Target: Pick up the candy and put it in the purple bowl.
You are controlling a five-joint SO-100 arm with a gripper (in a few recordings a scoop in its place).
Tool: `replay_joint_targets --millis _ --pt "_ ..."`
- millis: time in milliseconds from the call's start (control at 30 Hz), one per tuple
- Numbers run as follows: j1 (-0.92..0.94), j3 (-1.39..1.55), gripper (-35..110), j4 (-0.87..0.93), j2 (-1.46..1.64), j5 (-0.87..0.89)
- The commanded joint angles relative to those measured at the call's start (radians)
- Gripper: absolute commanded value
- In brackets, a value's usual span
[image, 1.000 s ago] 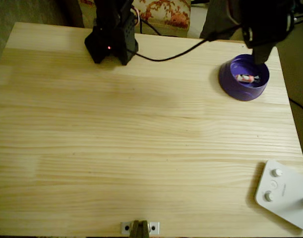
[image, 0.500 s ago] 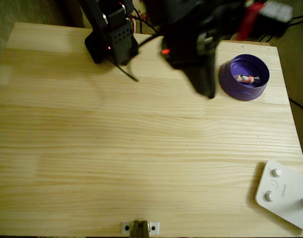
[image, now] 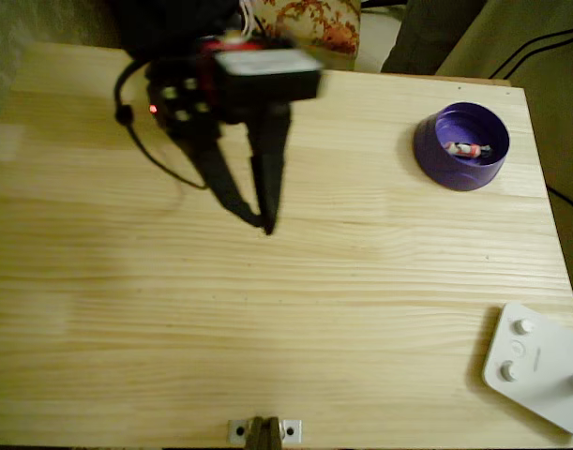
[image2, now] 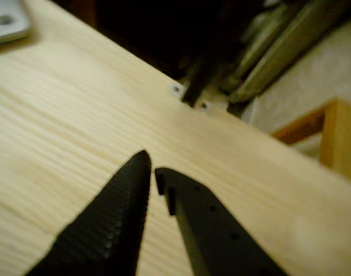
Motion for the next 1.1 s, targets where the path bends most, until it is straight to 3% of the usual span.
replay_joint_targets --millis 0,200,600,1067 --pt "0.072 0.130 0 0.002 0.268 0.149" --pt "0.187 0.319 0 0.044 0.509 0.250" --pt "0.288 0.558 0 0.123 0.816 0.247" --pt "0.291 0.566 0 0.130 0.830 0.247"
